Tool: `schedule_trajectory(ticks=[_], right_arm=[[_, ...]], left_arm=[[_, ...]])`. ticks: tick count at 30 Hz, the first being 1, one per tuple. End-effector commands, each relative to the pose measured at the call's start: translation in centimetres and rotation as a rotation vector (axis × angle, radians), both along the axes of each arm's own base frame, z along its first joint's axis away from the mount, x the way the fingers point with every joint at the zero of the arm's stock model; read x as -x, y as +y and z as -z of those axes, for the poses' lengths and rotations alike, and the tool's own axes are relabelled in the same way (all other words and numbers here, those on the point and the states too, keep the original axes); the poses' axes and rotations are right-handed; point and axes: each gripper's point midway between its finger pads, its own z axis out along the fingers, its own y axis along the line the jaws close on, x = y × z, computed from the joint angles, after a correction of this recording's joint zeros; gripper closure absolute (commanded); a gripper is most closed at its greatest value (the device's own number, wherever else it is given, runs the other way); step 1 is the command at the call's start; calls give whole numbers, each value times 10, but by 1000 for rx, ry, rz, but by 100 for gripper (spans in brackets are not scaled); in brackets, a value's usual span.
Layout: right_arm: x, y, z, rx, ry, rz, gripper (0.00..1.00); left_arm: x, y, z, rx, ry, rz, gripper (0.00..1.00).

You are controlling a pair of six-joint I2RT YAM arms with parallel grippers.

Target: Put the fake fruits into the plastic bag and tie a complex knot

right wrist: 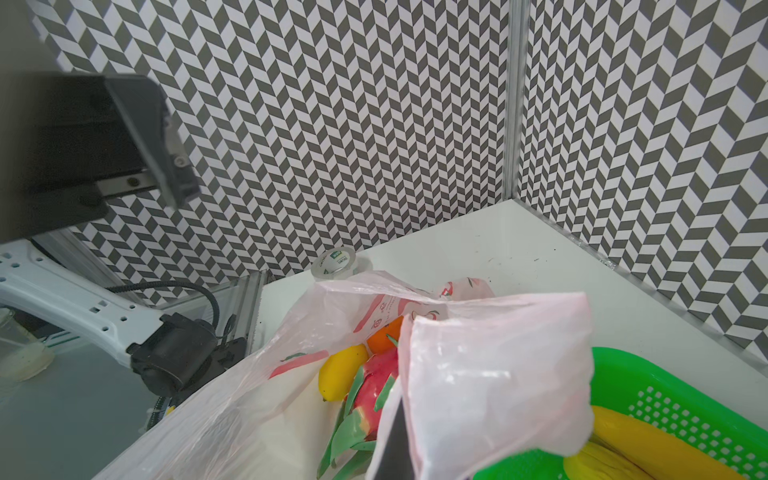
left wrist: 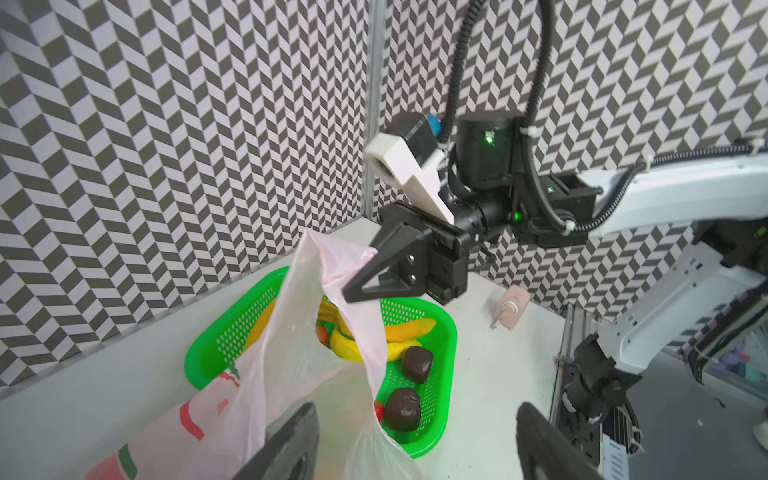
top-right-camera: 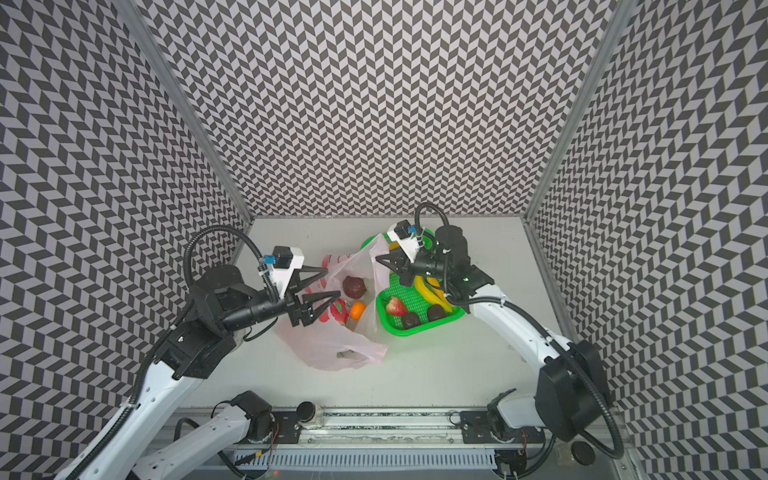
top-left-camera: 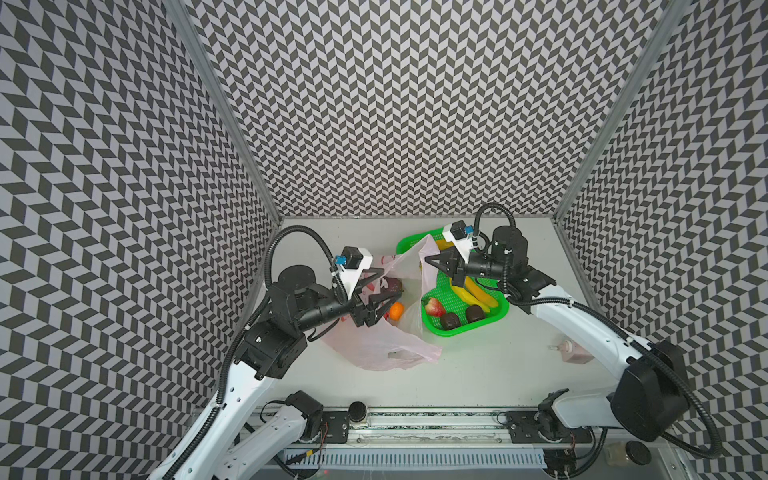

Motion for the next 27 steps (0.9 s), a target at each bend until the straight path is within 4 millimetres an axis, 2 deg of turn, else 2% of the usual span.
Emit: schedule_trajectory(ticks=[1, 6, 11, 17, 22, 27], right_arm=[[-6, -1, -13, -31, -54, 10, 100], [-9, -2, -8, -23, -42, 12, 100], [-11, -2, -4, -15, -36, 17, 100], [-11, -3, -2, -7, -33, 20, 100], [-10, -4, -2, -5, -37, 19, 100], [-10, -5, 0, -1, -36, 19, 100]], left_arm=[[5, -2, 34, -133, -13, -46, 24], [40, -34, 64, -218, -33, 52, 22], [65, -56, 82, -284, -70, 109, 18], [79, -64, 84, -274, -101, 152, 14], [86, -70, 108, -328, -137, 180, 11], [95, -75, 115, -330, -194, 234, 10]])
